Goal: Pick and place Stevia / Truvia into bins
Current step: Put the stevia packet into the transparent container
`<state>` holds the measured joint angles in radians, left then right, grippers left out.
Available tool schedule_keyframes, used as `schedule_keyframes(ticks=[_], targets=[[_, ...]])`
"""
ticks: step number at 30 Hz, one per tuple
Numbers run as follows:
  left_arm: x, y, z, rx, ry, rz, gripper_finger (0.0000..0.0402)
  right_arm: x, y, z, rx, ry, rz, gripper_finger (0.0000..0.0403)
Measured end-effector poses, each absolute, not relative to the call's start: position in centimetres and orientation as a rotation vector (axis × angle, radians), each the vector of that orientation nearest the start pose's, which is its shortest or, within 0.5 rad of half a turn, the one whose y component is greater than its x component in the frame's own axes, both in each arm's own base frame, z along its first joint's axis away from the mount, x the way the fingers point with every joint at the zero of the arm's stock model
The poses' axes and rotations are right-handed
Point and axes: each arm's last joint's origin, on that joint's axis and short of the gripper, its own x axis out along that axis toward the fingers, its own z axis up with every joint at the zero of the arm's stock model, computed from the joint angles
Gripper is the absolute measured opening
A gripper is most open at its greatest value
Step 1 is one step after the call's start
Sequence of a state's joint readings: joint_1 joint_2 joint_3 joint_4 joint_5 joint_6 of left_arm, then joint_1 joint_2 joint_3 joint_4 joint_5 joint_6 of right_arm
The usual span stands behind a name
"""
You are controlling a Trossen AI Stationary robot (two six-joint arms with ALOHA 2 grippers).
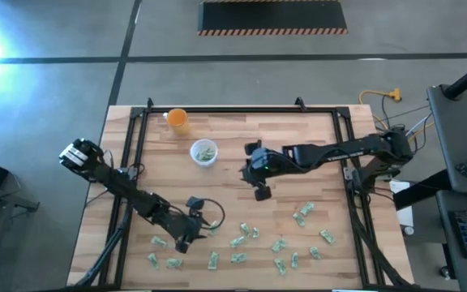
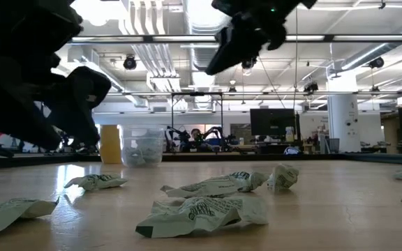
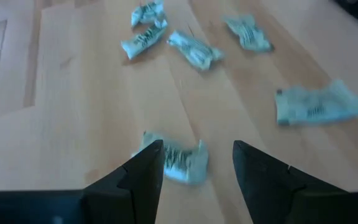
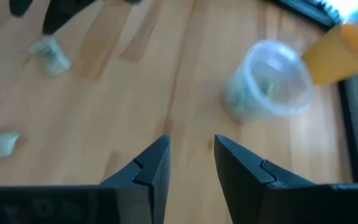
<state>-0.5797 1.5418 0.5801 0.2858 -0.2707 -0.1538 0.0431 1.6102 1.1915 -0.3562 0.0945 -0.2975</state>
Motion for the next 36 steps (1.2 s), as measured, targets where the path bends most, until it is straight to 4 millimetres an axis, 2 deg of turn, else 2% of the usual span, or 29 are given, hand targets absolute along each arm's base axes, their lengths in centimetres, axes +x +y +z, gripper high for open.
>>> schedule_keyframes(ticks=[12, 20, 23, 30, 36], targets=[[24.2, -14.6, 12.8, -0.016, 0.690, -0.100, 0.0176, 29.2, 2.9, 23.4, -0.262, 0.741, 0.073, 0.0098], [24.2, -14.5, 12.8, -0.063, 0.690, -0.073, 0.0176, 26.2, 3.5, 23.1, -0.230, 0.655, 0.087, 0.0089], [24.2, -14.6, 12.5, -0.080, 0.695, -0.062, 0.0176, 25.4, 3.6, 23.5, -0.209, 0.623, 0.086, 0.0086], [24.7, -14.9, 10.6, -0.059, 0.737, -0.044, 0.0176, 24.9, 4.4, 24.0, -0.214, 0.587, 0.116, 0.0085], [24.7, -14.9, 10.8, -0.059, 0.740, -0.057, 0.0175, 24.9, 4.6, 24.1, -0.219, 0.585, 0.124, 0.0082]])
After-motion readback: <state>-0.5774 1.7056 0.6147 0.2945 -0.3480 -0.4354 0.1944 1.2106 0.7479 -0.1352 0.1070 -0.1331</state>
